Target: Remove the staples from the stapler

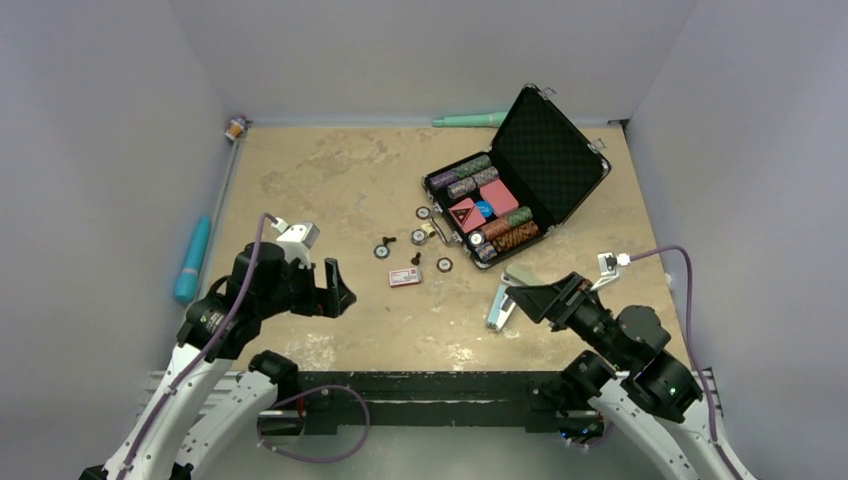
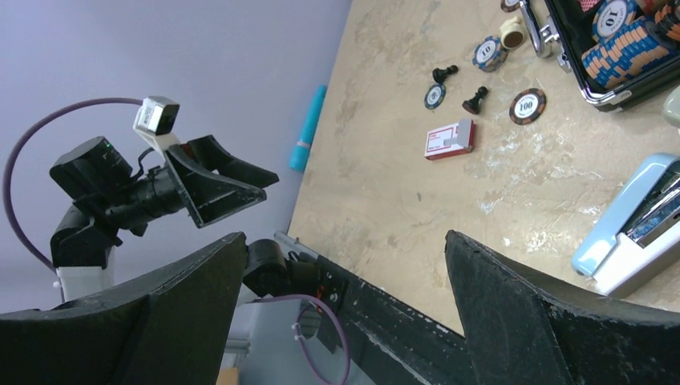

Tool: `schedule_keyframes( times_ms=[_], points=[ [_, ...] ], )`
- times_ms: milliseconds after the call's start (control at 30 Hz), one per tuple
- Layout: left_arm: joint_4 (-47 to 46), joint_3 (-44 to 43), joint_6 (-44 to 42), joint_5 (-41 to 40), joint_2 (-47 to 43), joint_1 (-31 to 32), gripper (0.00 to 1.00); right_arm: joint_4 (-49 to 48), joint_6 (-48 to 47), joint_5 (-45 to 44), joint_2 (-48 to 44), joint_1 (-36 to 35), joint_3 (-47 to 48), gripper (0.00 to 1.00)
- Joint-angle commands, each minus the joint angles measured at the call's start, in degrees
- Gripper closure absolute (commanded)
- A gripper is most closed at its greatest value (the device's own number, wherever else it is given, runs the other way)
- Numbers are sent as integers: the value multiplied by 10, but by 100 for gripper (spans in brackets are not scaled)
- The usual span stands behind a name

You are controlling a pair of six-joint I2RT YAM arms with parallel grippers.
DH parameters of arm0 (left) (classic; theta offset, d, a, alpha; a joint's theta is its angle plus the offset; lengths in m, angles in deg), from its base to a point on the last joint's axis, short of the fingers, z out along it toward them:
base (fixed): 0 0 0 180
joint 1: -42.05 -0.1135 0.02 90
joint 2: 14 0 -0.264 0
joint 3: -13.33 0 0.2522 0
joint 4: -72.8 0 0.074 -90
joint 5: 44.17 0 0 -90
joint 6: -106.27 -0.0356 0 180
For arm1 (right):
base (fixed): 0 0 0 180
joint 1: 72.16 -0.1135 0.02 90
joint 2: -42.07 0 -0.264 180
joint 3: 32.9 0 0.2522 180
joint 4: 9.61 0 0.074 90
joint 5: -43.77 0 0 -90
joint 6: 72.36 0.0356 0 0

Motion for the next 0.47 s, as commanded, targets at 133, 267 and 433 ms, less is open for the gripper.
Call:
schedule_keyframes(
  times_ms=[133,267,433],
  points=[
    [-20,1,6,-3,3,0,3,-24,7,24,13,-2,-9,1],
    [-20,1,6,-2,3,1,3,-30,-2,30,16,-2,-8,1],
    [-20,1,7,-2,5,1,2,-34,-9,30,5,-2,-3,1]
  ],
)
